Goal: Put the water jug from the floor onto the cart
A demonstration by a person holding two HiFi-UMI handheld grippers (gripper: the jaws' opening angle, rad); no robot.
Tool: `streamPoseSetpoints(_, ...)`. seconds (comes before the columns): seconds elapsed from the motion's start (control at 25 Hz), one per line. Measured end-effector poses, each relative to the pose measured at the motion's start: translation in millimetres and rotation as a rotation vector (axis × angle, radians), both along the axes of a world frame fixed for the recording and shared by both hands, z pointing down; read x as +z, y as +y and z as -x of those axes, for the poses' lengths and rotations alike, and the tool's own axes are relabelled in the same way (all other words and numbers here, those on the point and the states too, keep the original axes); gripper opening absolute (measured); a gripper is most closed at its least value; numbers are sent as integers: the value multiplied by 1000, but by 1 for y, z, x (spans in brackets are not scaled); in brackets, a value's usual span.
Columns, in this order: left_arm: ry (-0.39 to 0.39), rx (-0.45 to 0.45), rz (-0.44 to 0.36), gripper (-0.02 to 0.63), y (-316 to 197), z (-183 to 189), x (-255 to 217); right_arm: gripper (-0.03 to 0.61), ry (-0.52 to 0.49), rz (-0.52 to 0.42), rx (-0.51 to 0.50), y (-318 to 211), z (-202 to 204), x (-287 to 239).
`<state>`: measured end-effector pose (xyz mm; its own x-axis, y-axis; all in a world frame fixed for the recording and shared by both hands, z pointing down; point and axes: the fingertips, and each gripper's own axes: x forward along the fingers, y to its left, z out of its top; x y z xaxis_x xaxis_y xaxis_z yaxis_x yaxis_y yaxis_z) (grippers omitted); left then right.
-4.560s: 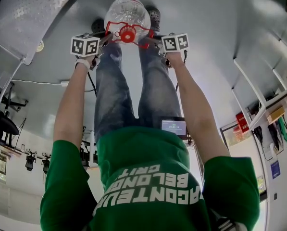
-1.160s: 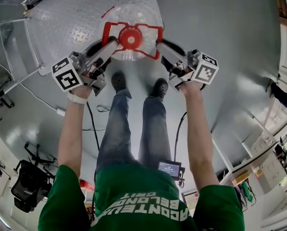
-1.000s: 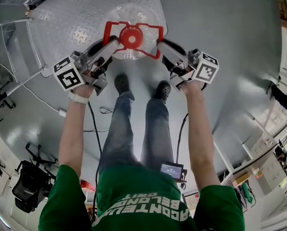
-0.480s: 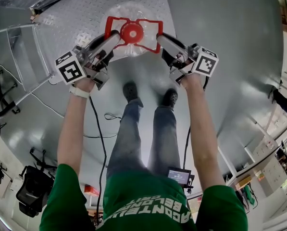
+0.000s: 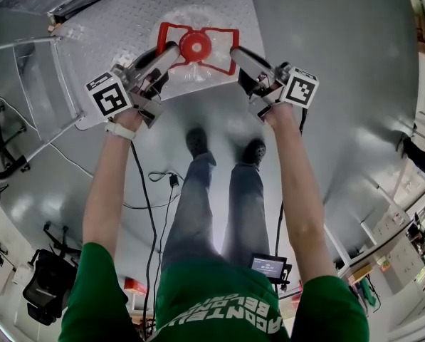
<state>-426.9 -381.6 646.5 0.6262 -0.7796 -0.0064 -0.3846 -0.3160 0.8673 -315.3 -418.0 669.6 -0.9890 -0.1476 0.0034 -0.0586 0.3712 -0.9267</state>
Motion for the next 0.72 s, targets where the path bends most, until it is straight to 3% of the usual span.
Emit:
streamPoseSetpoints(0.12, 7, -24, 9, 94, -4, 12, 5, 86, -5, -5, 26, -6, 5, 1)
streamPoseSetpoints(0.32, -58, -98, 38, 105, -14, 38, 18, 89, 18, -7, 40, -11, 16, 9)
streamPoseSetpoints(0.48, -122, -109, 52, 199, -19, 46, 22, 91, 25, -6, 68, -19, 22, 11)
streamPoseSetpoints(0.6, -198, -106, 49, 266, -19, 47, 27, 92, 44, -3, 135, -30, 21, 14)
streamPoseSetpoints(0.72, -227, -101, 54, 349, -17, 45, 27, 91, 85, -20, 197, -40, 15, 17)
